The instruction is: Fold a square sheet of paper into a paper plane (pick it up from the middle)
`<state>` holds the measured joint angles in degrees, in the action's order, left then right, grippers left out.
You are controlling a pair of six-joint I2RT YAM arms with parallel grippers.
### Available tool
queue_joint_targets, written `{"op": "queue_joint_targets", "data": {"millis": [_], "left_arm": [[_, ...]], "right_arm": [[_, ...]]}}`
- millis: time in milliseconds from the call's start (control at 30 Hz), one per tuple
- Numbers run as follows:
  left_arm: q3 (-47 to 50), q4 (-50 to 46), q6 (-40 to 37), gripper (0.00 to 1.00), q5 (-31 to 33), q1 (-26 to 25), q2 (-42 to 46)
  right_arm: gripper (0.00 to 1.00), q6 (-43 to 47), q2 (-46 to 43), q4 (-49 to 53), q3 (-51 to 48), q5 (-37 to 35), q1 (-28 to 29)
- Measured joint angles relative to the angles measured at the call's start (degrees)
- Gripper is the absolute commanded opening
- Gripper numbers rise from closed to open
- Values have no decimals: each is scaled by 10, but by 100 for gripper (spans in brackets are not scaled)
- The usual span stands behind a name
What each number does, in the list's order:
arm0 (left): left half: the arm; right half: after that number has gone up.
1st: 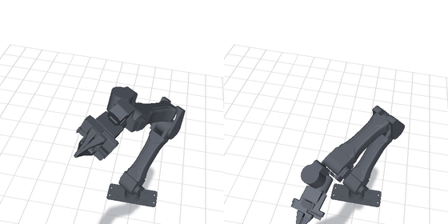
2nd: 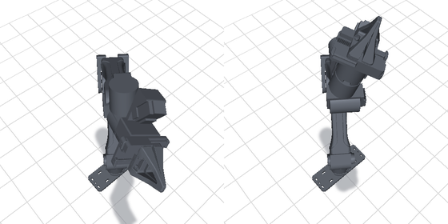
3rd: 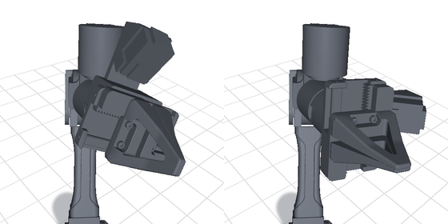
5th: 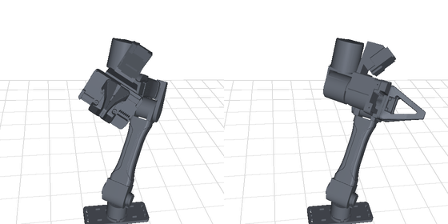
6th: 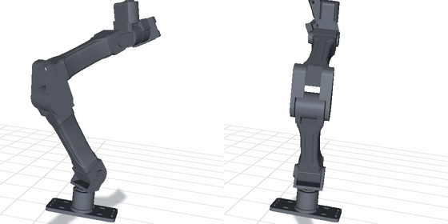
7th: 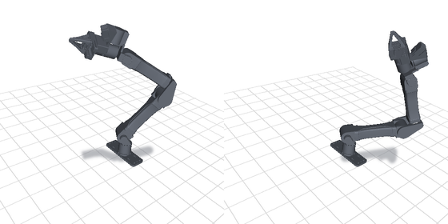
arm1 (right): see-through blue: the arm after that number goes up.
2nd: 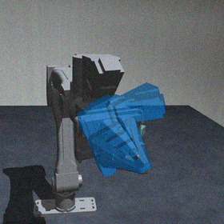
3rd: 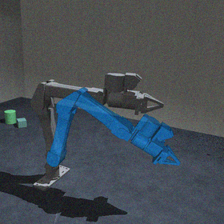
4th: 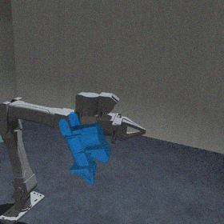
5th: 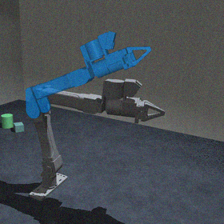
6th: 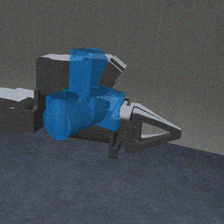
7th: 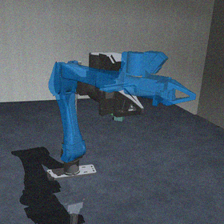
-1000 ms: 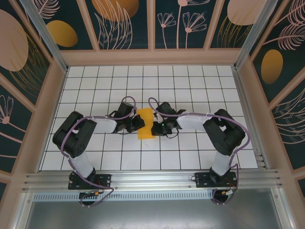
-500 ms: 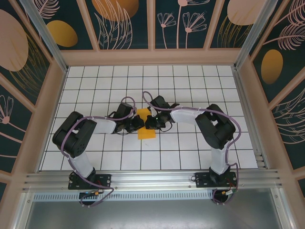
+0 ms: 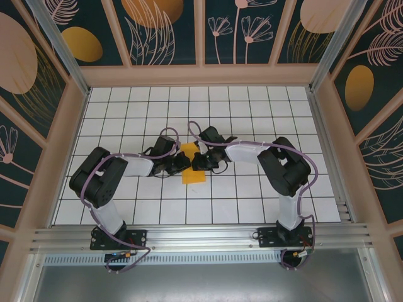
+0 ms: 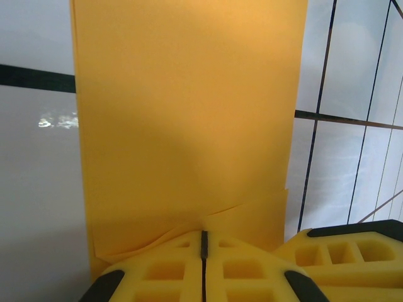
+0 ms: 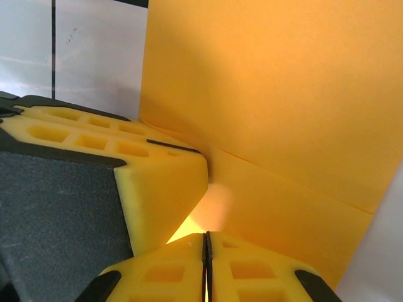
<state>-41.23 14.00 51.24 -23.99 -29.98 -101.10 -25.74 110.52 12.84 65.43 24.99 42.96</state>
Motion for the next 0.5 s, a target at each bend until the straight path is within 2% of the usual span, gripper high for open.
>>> {"op": "queue_joint_targets", "data": {"millis": [500], "left_arm": [[0,3,0,8,0,0,-1]], "right_arm": [[13,4,-22,-37,-58,5,3]]}}
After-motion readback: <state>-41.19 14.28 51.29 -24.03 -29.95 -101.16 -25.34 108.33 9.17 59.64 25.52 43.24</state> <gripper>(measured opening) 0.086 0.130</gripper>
